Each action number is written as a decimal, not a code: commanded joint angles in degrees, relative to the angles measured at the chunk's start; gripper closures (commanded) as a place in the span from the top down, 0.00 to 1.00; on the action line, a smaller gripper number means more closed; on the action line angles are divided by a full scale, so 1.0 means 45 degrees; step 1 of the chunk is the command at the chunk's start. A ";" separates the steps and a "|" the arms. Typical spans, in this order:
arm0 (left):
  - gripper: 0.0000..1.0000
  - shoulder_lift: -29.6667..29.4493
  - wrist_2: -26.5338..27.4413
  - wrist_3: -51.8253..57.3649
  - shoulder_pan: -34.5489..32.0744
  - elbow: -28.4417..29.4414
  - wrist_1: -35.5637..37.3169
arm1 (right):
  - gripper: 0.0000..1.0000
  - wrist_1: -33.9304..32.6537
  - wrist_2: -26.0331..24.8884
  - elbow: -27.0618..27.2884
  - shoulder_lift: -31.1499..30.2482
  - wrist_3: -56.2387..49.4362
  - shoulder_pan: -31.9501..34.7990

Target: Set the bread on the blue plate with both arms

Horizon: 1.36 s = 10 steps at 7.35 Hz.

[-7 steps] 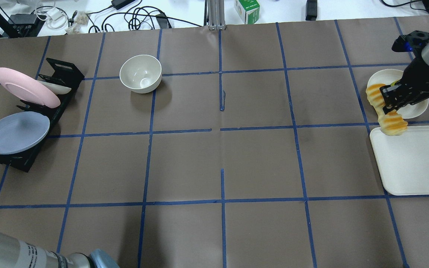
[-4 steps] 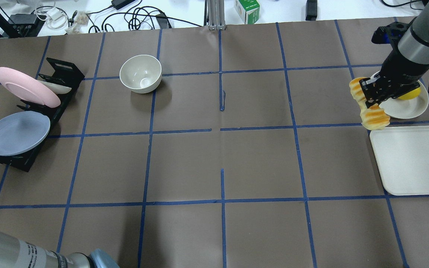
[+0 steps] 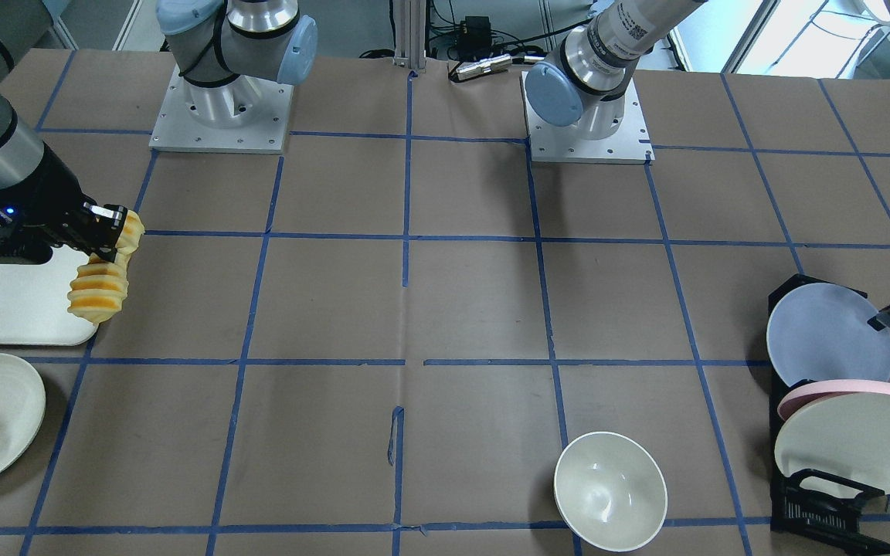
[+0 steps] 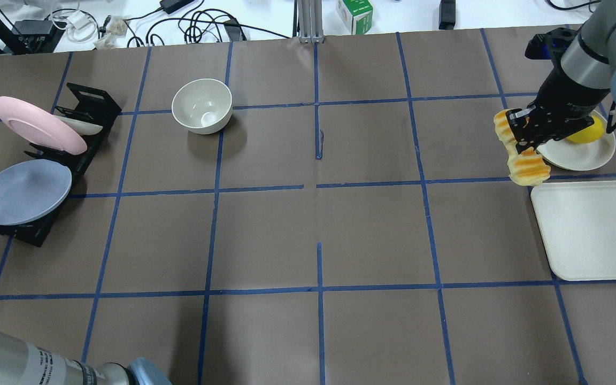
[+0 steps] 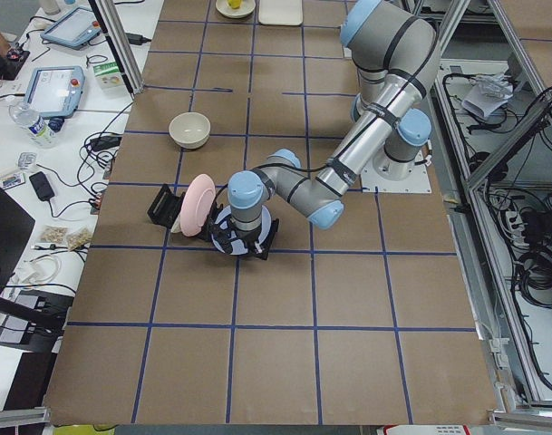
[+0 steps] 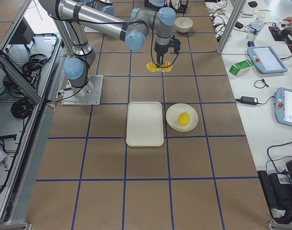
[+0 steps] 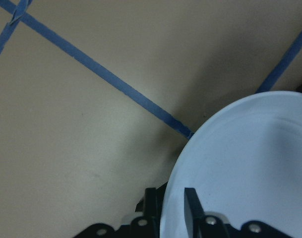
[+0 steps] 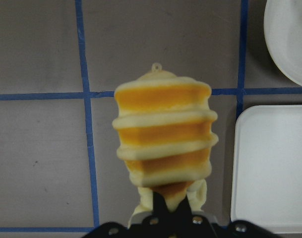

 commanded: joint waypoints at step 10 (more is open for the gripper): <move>0.00 0.3777 -0.0632 0.1638 0.0019 0.0650 -0.6407 | 0.02 0.0370 -0.0017 -0.0765 0.0145 0.1971 0.1784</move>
